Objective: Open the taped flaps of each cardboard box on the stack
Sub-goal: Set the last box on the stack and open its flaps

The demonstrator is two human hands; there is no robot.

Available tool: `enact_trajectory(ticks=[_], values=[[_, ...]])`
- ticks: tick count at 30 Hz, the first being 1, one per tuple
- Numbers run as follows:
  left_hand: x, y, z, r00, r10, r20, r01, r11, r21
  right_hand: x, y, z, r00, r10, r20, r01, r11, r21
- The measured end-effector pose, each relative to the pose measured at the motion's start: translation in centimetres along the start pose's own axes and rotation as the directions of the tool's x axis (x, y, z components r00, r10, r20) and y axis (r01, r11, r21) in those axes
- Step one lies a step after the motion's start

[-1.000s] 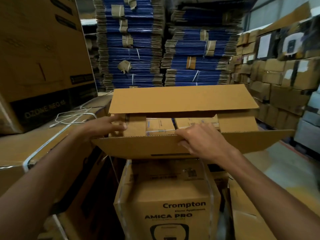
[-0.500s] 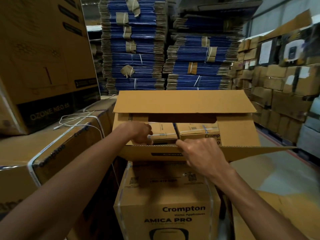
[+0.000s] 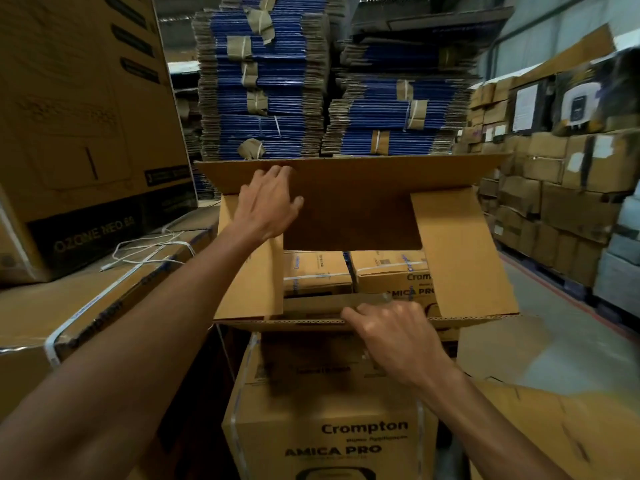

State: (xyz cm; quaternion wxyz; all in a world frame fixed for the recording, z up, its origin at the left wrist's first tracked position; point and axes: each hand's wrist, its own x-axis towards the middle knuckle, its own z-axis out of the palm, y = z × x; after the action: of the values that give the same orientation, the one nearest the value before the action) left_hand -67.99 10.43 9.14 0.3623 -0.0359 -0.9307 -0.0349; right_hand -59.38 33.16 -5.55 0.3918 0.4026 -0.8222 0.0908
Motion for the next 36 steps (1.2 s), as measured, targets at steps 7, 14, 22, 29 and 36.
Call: enact_trajectory(ticks=[7, 14, 22, 29, 36], values=[[-3.9, -1.8, 5.6, 0.867, -0.365, 0.339, 0.332, 0.931, 0.152, 0.1, 0.3, -0.2, 0.999, 0.013, -0.034, -0.012, 1.000, 0.009], [-3.4, -3.7, 5.5, 0.818, -0.396, 0.416, 0.424, 0.905, 0.030, 0.6, -0.1, 0.0, 0.997, 0.003, -0.072, -0.001, 1.000, 0.018], [-4.0, -3.7, -2.0, 0.911, -0.293, 0.291, 0.392, 0.834, -0.389, 1.1, 1.8, 0.1, 0.995, 0.045, -0.087, -0.048, 0.998, -0.033], [-10.9, -3.3, -2.4, 0.883, -0.337, 0.327, 0.433, 0.853, -0.291, 2.0, 1.1, -1.3, 0.977, 0.110, 0.183, -0.099, 0.993, -0.068], [-11.9, -3.3, -2.3, 0.895, -0.334, 0.297, 0.429, 0.829, -0.360, 7.0, 6.2, -5.5, 0.510, 0.197, 0.837, -0.558, 0.817, 0.148]])
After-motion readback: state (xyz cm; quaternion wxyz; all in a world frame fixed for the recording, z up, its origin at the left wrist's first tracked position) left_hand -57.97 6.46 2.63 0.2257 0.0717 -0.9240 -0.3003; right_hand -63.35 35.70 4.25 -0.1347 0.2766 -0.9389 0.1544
